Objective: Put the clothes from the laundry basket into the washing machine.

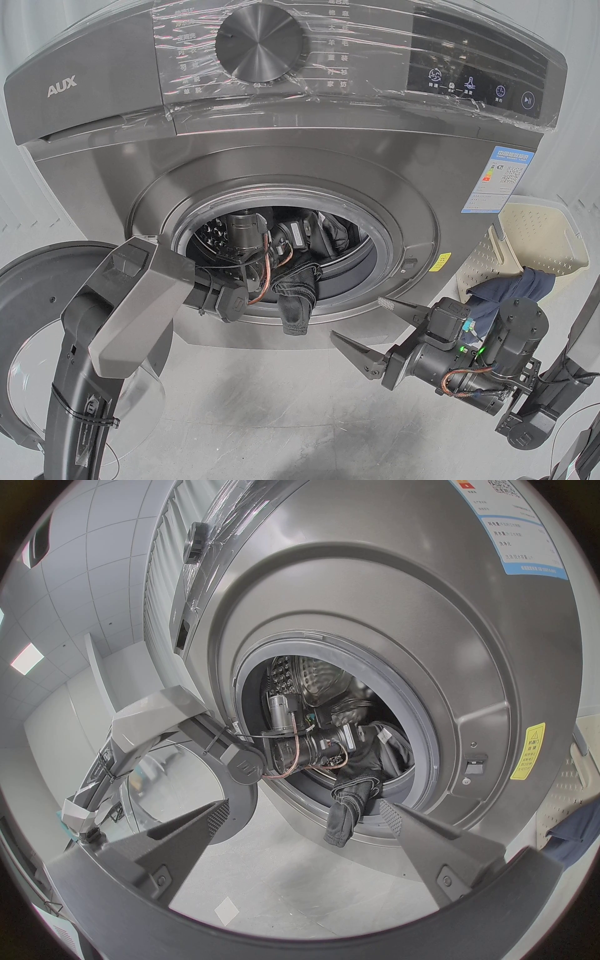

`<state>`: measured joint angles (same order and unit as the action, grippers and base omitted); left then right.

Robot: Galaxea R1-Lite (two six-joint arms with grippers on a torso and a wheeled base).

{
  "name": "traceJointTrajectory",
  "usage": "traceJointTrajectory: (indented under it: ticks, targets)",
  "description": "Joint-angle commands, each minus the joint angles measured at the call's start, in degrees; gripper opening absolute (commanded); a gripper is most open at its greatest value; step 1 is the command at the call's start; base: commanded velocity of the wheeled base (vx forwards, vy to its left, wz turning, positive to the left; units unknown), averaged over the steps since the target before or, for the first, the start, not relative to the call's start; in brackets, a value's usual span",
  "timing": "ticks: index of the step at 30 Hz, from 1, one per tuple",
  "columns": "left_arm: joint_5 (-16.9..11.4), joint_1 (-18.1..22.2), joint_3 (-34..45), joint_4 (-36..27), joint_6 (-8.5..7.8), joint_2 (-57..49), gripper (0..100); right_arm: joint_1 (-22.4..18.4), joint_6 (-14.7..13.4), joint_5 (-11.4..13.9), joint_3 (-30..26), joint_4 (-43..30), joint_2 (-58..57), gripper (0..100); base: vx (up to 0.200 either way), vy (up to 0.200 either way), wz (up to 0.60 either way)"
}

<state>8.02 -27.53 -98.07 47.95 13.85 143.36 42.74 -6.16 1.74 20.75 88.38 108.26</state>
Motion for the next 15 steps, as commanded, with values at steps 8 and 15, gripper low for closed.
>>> traceJointTrajectory:
  ticks: [8, 15]
  targets:
    - [-5.6, -3.1, 12.8, -4.9, 0.57, -7.1, 100, 0.1, 0.0, 0.0, 0.0, 0.0, 0.1, 100, 0.0, 0.0, 0.0]
    - [-5.6, -2.5, 12.5, -4.7, -0.05, -3.8, 0, 0.1, 0.0, 0.0, 0.1, 0.0, -0.1, 100, 0.0, 0.0, 0.0]
